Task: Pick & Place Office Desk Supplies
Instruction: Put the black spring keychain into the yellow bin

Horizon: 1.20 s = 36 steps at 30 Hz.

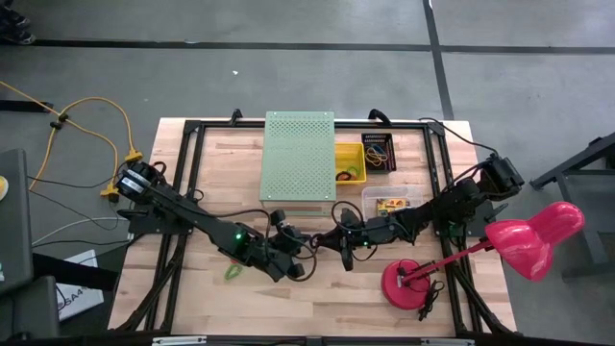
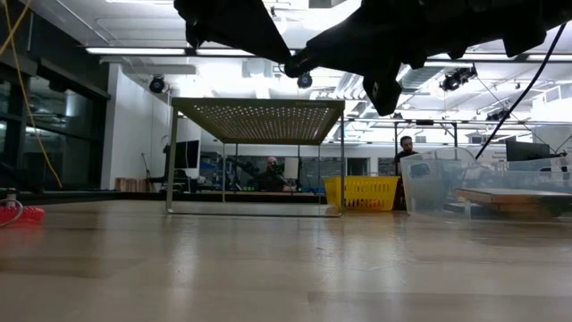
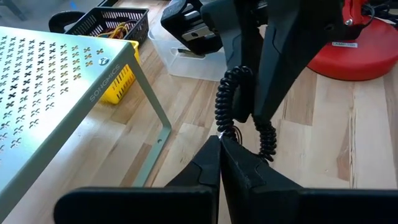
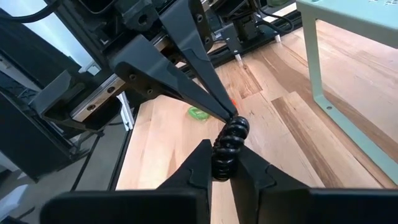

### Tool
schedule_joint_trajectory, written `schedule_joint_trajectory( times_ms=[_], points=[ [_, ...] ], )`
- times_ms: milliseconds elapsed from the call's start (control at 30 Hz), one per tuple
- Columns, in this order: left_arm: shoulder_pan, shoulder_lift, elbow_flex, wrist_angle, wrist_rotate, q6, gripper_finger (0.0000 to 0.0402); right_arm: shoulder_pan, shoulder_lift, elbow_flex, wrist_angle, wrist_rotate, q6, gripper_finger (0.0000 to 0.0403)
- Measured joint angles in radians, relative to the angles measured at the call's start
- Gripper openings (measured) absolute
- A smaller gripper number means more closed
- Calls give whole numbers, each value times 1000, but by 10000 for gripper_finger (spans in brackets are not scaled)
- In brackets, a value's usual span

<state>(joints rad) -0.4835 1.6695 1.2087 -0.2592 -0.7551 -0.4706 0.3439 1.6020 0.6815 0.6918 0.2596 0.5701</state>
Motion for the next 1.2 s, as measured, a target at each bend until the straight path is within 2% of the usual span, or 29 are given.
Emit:
schedule_joint_trajectory(
  times_ms=[400,800,1200],
  points=[
    [-6,0,0,2,0,0,2,0,0,0,-1,0,0,30],
    [-6,0,0,3,0,19,69,0,0,0,-6,-4,11,26],
    [-6,0,0,44,-1,52,75,-14,0,0,-118,4,86,25]
  ],
)
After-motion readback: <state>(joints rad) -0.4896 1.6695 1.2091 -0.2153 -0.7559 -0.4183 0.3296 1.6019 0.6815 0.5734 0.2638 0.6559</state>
